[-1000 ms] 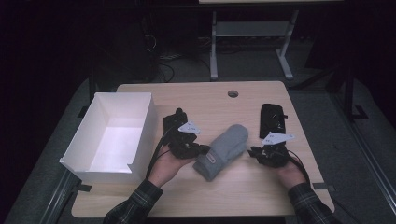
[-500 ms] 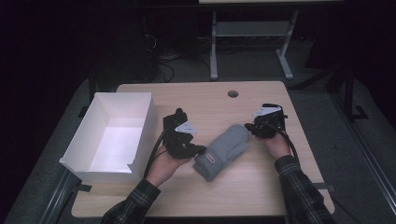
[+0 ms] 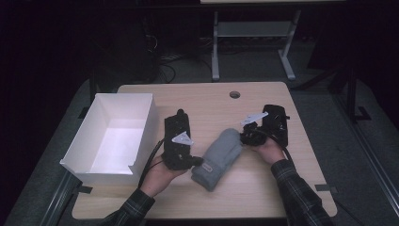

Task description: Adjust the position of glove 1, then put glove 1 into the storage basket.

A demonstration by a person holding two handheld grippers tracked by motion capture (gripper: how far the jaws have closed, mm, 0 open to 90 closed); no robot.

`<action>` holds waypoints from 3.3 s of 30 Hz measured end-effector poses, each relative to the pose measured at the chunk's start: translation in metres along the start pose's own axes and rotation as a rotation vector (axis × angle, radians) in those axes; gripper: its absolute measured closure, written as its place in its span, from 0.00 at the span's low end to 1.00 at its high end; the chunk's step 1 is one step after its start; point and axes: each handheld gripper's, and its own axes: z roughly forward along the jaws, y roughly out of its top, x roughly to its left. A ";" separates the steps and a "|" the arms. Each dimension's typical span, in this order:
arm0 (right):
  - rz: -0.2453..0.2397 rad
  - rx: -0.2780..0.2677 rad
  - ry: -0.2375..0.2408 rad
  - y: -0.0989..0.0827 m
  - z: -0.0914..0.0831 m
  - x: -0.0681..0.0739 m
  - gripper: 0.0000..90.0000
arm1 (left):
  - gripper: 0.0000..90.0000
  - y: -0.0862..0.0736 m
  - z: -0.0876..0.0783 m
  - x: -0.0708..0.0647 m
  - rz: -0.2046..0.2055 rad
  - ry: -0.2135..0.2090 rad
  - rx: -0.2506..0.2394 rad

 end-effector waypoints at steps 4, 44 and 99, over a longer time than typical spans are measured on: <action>-0.027 0.009 0.024 0.002 0.004 0.010 1.00 | 0.99 -0.011 -0.009 -0.006 -0.001 -0.007 0.008; 0.028 -0.026 -0.041 -0.103 -0.085 0.040 0.27 | 0.17 0.046 0.035 0.010 0.063 0.004 -0.008; -0.015 -0.037 -0.028 -0.103 -0.078 0.046 0.18 | 0.78 0.032 0.059 0.020 0.006 -0.143 0.083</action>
